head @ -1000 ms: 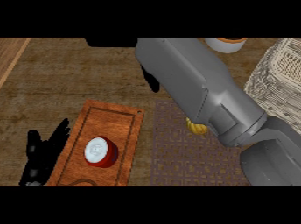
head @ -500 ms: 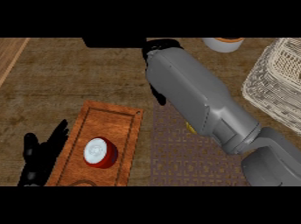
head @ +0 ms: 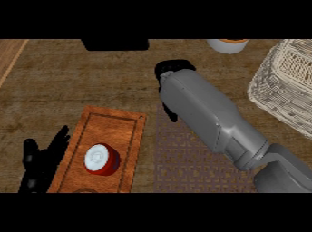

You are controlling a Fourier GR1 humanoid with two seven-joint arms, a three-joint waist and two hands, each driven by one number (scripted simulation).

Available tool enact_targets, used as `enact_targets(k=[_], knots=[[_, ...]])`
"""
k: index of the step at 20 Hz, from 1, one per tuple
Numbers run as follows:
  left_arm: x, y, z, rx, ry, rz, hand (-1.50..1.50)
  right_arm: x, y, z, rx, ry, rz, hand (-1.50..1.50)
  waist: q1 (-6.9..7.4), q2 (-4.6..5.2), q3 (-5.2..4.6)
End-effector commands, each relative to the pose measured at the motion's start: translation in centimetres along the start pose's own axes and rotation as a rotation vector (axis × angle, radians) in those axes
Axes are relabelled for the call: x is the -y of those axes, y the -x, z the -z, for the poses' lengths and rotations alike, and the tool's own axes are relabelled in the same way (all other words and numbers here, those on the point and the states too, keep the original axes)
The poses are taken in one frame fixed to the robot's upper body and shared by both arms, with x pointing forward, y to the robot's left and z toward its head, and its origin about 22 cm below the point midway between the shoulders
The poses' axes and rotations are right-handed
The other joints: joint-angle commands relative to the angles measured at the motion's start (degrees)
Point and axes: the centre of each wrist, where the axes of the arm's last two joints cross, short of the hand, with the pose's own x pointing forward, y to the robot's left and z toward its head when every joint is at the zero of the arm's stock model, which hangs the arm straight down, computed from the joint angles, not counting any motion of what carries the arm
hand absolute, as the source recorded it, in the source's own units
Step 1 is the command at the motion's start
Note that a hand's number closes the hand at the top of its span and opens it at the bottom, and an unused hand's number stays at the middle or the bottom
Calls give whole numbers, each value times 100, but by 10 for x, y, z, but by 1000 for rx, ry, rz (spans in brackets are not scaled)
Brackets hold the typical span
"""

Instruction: Pick the squash from the placemat and place it in the basket

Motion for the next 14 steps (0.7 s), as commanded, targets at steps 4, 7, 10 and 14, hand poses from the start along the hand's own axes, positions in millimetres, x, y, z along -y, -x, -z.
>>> enact_targets(k=[4,7,10,14], knots=[[-15,26,-10,-70,-13,5,0,-25,15,20,-96,7,-8,-150,29,44,-62],[-10,17,-2,-76,-8,22,0,-33,15,21,-85,13,-13,-150,10,50,-62],[-7,8,5,-81,-15,-2,0,-48,12,25,-96,12,-15,-150,-2,48,-61],[-9,20,-3,-73,-9,1,0,-62,28,36,-97,2,0,-150,-28,34,-62]])
